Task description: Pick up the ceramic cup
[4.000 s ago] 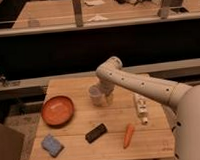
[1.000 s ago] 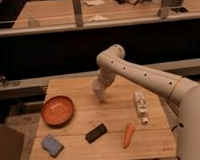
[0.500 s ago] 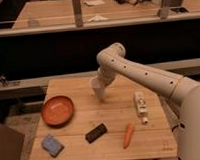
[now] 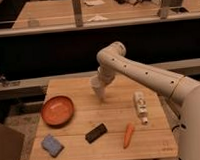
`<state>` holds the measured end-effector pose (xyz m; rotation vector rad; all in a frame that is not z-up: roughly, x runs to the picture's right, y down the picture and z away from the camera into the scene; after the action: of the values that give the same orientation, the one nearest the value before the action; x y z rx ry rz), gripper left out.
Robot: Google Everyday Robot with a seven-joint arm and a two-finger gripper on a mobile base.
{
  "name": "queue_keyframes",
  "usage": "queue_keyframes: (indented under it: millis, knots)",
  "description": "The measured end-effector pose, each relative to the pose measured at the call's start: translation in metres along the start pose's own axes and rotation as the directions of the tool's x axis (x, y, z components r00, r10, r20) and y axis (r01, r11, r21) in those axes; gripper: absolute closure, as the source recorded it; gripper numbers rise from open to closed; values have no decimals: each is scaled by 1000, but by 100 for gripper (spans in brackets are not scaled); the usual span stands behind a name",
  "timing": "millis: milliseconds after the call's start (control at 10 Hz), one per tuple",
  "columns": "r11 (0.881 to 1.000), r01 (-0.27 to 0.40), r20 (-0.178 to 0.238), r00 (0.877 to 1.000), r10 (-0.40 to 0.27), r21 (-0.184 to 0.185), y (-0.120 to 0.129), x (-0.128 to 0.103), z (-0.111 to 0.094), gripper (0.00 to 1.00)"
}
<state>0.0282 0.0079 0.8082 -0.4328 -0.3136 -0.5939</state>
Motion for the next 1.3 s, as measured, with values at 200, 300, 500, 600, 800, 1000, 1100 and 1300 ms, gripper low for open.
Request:
queue_keyframes:
  millis: [200, 300, 500, 600, 800, 1000, 1100, 1300]
  knots:
    - [1000, 0, 0, 1000, 0, 2, -1, 1, -1, 97]
    - [1000, 0, 0, 1000, 0, 3, -1, 1, -3, 97]
    - [1000, 1, 2, 1000, -1, 5, -2, 1, -4, 97]
    - [1000, 1, 2, 1000, -1, 7, -3, 1, -5, 97]
    - [1000, 1, 3, 1000, -1, 9, -3, 1, -7, 97]
    - [1000, 1, 3, 1000, -1, 12, -4, 2, -9, 97]
    - [1000, 1, 3, 1000, -1, 12, -4, 2, -10, 97]
    - [1000, 0, 3, 1000, 0, 14, -5, 3, -11, 97]
